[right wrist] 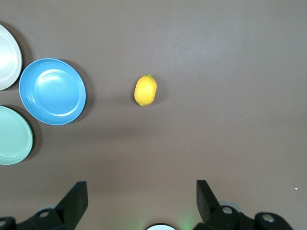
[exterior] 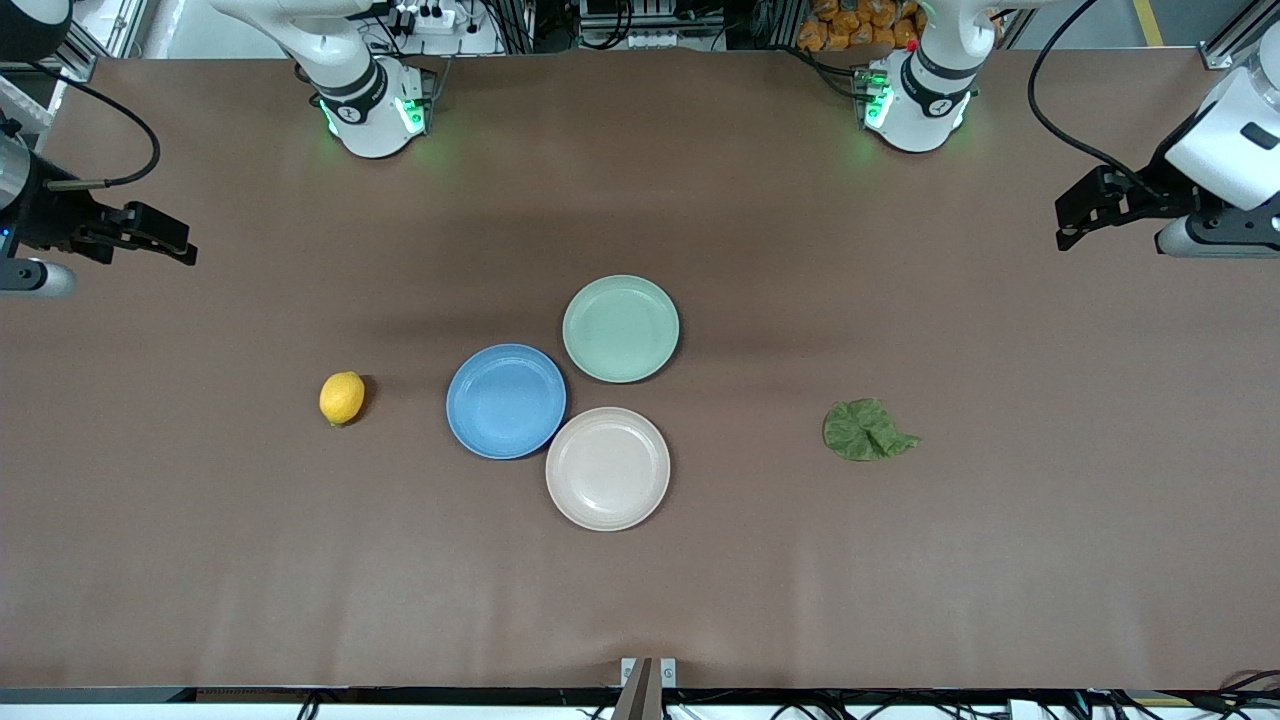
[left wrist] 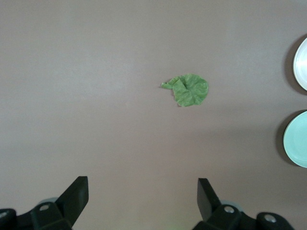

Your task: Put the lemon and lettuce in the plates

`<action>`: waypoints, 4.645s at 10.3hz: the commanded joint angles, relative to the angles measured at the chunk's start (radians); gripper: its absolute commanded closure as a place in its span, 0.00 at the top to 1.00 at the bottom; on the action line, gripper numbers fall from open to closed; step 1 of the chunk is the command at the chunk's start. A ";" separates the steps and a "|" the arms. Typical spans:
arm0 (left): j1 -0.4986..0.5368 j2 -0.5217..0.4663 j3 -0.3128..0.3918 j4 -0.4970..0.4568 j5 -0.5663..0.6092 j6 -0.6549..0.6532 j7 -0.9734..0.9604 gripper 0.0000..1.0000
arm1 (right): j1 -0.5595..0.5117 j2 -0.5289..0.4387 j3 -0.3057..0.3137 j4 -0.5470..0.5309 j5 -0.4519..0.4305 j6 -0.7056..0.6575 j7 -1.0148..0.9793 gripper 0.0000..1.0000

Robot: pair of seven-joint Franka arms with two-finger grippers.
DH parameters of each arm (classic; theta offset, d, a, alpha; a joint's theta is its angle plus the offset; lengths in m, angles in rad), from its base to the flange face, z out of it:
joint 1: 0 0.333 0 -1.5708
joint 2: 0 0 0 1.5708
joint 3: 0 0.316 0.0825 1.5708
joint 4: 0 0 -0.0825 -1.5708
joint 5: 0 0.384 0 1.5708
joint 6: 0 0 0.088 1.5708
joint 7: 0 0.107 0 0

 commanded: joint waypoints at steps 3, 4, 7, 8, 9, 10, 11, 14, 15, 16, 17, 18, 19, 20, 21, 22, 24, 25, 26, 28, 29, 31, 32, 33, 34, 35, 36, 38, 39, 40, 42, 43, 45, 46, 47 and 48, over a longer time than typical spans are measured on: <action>-0.011 0.171 -0.011 -0.059 -0.061 0.142 0.021 1.00 | -0.014 0.121 0.011 -0.014 0.003 0.106 -0.002 1.00; -0.028 0.209 -0.011 -0.112 -0.057 0.232 -0.003 1.00 | -0.014 0.179 0.011 -0.023 0.003 0.159 0.004 1.00; -0.074 0.344 -0.011 -0.211 -0.055 0.490 -0.062 1.00 | -0.074 0.365 0.008 -0.075 0.001 0.256 0.004 1.00; -0.076 0.381 -0.011 -0.247 -0.053 0.585 -0.062 1.00 | -0.073 0.400 0.006 -0.087 0.001 0.293 0.005 1.00; -0.079 0.421 -0.011 -0.283 -0.053 0.688 -0.063 1.00 | -0.080 0.440 0.008 -0.087 0.004 0.330 0.007 1.00; -0.077 0.467 -0.011 -0.304 -0.050 0.769 -0.062 1.00 | -0.073 0.472 0.008 -0.087 0.039 0.380 0.005 1.00; -0.079 0.507 -0.009 -0.315 -0.029 0.832 -0.062 1.00 | -0.066 0.512 0.009 -0.089 0.055 0.428 0.005 1.00; -0.076 0.597 -0.008 -0.321 0.009 0.946 -0.068 1.00 | -0.042 0.567 0.011 -0.097 0.098 0.473 0.005 1.00; -0.079 0.619 -0.008 -0.327 0.009 0.977 -0.089 1.00 | -0.042 0.584 0.011 -0.100 0.102 0.474 0.005 1.00; -0.088 0.634 -0.006 -0.329 0.009 1.006 -0.098 1.00 | -0.040 0.598 0.011 -0.100 0.137 0.474 0.005 1.00; -0.094 0.647 -0.005 -0.331 0.011 1.020 -0.099 0.99 | -0.039 0.615 0.009 -0.101 0.157 0.476 0.002 1.00; -0.094 0.657 -0.005 -0.331 0.025 1.026 -0.100 0.81 | -0.042 0.618 0.011 -0.103 0.157 0.476 -0.007 1.00; -0.099 0.662 -0.005 -0.331 0.046 1.035 -0.105 0.65 | -0.039 0.633 0.011 -0.103 0.161 0.479 -0.005 1.00; -0.102 0.665 -0.005 -0.334 0.057 1.035 -0.112 0.33 | -0.036 0.643 0.011 -0.103 0.161 0.484 -0.007 1.00; -0.103 0.665 -0.005 -0.335 0.066 1.035 -0.115 0.00 | -0.040 0.655 0.011 -0.104 0.162 0.482 -0.007 1.00; -0.103 0.664 -0.005 -0.335 0.069 1.035 -0.140 0.00 | -0.043 0.657 0.012 -0.110 0.164 0.482 -0.007 1.00; -0.117 0.650 -0.005 -0.334 0.074 1.029 -0.154 0.00 | -0.042 0.657 0.011 -0.111 0.196 0.484 -0.007 0.83; -0.134 0.619 -0.005 -0.334 0.074 1.009 -0.169 0.00 | -0.040 0.657 0.011 -0.109 0.202 0.484 -0.008 0.55; -0.158 0.590 -0.008 -0.318 0.074 0.959 -0.192 0.00 | -0.039 0.655 0.011 -0.109 0.202 0.482 -0.013 0.33; -0.255 0.549 -0.011 -0.230 0.072 0.879 -0.281 0.00 | -0.036 0.628 0.014 -0.097 0.202 0.450 -0.010 0.00; -0.299 0.545 -0.012 -0.166 0.062 0.841 -0.321 0.00 | -0.033 0.615 0.034 -0.042 0.203 0.391 0.011 0.00; -0.385 0.558 -0.023 -0.057 0.056 0.831 -0.437 0.00 | -0.014 0.626 0.101 0.082 0.205 0.280 0.195 0.00; -0.411 0.591 -0.023 -0.015 0.043 0.834 -0.495 0.00 | 0.007 0.626 0.126 0.096 0.207 0.281 0.264 0.00; -0.453 0.631 -0.023 0.043 0.039 0.862 -0.531 0.00 | 0.028 0.627 0.152 0.113 0.207 0.283 0.312 0.00; -0.477 0.668 -0.022 0.076 0.039 0.933 -0.568 0.00 | 0.047 0.637 0.175 0.112 0.207 0.327 0.330 0.00; -0.491 0.703 -0.022 0.077 0.039 1.045 -0.582 0.00 | 0.091 0.656 0.179 0.107 0.205 0.388 0.369 0.00; -0.513 0.744 -0.017 0.080 0.039 1.131 -0.583 0.00 | 0.114 0.681 0.179 0.109 0.205 0.419 0.405 0.00; -0.542 0.824 -0.009 0.082 0.040 1.295 -0.603 0.00 | 0.154 0.710 0.179 0.107 0.205 0.489 0.418 0.00; -0.559 0.858 -0.009 0.103 0.040 1.339 -0.608 0.00 | 0.161 0.725 0.179 0.106 0.205 0.506 0.442 0.00; -0.580 0.878 0.000 0.120 0.039 1.344 -0.609 0.00 | 0.161 0.739 0.179 0.106 0.205 0.507 0.443 0.02; -0.600 0.878 0.012 0.117 0.046 1.342 -0.637 0.00 | 0.167 0.758 0.181 0.104 0.205 0.507 0.444 0.31; -0.600 0.872 0.015 0.117 0.052 1.335 -0.632 0.18 | 0.176 0.768 0.179 0.106 0.204 0.511 0.446 0.79; -0.599 0.851 0.027 0.117 0.092 1.298 -0.629 1.00 | 0.174 0.764 0.179 0.115 0.202 0.510 0.436 1.00; -0.593 0.828 0.027 0.117 0.114 1.258 -0.623 1.00 | 0.176 0.758 0.181 0.136 0.203 0.504 0.436 1.00; -0.587 0.781 0.027 0.119 0.117 1.170 -0.613 1.00 | 0.162 0.738 0.183 0.164 0.202 0.475 0.433 1.00; -0.582 0.728 0.024 0.119 0.115 1.064 -0.608 1.00 | 0.144 0.715 0.176 0.191 0.200 0.385 0.429 1.00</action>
